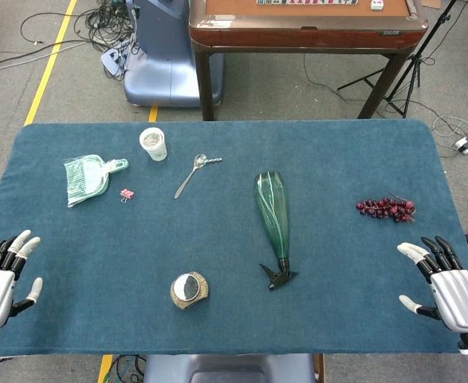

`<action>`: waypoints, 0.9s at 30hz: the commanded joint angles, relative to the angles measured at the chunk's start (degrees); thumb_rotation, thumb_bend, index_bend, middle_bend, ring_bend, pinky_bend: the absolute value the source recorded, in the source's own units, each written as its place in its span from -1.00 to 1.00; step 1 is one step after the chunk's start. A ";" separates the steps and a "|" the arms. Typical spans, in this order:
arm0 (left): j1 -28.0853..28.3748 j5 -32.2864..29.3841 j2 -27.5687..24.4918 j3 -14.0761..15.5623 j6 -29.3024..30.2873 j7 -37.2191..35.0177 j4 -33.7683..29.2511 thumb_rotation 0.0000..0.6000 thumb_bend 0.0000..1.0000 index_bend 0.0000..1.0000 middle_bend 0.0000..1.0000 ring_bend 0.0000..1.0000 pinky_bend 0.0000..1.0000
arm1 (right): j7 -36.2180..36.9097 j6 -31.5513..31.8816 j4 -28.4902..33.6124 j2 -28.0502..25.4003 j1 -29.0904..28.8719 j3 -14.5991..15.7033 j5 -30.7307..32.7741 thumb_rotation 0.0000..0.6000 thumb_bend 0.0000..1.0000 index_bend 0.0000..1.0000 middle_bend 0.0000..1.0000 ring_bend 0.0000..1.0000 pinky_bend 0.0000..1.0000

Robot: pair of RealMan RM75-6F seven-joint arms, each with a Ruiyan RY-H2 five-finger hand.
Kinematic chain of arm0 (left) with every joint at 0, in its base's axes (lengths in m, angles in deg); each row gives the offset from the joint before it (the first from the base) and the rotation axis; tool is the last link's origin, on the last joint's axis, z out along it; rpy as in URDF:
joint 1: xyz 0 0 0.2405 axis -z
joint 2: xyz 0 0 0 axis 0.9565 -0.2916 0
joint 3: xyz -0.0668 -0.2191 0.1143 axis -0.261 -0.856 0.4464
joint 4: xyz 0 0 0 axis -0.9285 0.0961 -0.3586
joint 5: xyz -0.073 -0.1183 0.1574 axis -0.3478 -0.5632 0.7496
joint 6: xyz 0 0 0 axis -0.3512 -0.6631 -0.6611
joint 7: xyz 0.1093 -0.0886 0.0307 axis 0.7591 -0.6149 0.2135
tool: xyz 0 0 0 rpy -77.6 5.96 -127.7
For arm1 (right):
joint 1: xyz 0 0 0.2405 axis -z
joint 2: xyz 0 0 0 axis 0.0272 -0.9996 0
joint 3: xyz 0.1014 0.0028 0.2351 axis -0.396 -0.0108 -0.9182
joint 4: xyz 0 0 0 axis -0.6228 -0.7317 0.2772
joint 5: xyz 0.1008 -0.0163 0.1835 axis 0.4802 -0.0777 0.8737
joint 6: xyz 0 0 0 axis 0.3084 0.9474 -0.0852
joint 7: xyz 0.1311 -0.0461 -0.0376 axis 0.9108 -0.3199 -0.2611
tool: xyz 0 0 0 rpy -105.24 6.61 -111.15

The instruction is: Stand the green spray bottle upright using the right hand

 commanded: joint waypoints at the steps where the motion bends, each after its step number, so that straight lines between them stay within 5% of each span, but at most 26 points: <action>1: 0.00 -0.01 0.00 -0.01 0.01 -0.01 -0.01 1.00 -0.10 -0.78 -0.92 -0.88 -0.91 | 0.00 -0.01 -0.02 0.01 -0.02 0.00 -0.03 1.00 -1.00 -0.57 -0.54 -0.86 -0.93; 13: -0.32 0.12 -0.11 -0.06 0.63 -0.33 -0.09 1.00 -0.09 -0.78 -0.92 -0.88 -0.91 | -1.28 -4.10 0.32 -0.25 -4.46 -0.35 -3.91 1.00 -1.00 -0.57 -0.54 -0.86 -0.93; 27: -1.05 -0.06 -0.30 0.10 1.36 -0.39 0.07 1.00 -0.10 -0.78 -0.92 -0.88 -0.91 | -7.48 -18.68 -0.89 3.60 -17.83 -2.91 -8.22 1.00 -1.00 -0.57 -0.57 -0.86 -0.93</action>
